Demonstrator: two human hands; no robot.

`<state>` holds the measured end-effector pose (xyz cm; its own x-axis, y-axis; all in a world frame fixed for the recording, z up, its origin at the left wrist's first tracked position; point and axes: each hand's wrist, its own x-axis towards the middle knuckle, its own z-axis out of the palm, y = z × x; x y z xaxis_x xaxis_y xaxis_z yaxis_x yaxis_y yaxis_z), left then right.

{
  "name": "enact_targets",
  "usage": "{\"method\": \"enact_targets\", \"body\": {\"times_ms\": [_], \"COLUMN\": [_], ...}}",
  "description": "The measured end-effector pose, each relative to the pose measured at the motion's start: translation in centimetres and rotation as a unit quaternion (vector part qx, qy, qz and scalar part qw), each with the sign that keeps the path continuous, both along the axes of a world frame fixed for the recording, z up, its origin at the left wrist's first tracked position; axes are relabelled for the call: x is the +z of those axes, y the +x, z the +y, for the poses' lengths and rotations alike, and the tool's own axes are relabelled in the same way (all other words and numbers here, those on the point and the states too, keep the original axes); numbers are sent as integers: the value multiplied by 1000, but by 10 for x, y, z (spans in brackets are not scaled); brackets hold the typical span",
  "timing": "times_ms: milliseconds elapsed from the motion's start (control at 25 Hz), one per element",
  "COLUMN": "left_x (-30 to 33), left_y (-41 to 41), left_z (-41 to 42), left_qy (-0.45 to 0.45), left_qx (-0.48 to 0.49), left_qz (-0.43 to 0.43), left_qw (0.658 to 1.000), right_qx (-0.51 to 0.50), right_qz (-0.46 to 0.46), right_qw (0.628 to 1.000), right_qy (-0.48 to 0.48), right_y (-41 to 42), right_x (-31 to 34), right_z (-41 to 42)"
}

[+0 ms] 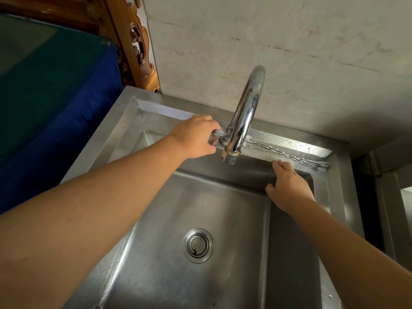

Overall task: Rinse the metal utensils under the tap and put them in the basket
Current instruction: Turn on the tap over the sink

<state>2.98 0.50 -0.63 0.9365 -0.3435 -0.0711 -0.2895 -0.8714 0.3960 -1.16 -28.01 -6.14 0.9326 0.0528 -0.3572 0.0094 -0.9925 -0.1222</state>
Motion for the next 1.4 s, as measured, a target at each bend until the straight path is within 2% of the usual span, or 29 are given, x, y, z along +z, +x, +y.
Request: {"method": "enact_targets", "body": {"times_ms": [240, 840, 1400], "left_x": [-5, -8, 3], "left_y": [4, 14, 17], "left_z": [3, 8, 8], "left_qy": [-13, -41, -28], "left_qx": [1, 16, 27], "left_qz": [-16, 37, 91], "left_qw": [1000, 998, 995], "right_qx": [6, 7, 10], "right_qz": [3, 2, 4], "right_qw": [1000, 1000, 999], "right_qy": [-10, -26, -30], "right_y": [2, 6, 7], "right_x": [4, 10, 8], "right_z": [1, 0, -1]}}
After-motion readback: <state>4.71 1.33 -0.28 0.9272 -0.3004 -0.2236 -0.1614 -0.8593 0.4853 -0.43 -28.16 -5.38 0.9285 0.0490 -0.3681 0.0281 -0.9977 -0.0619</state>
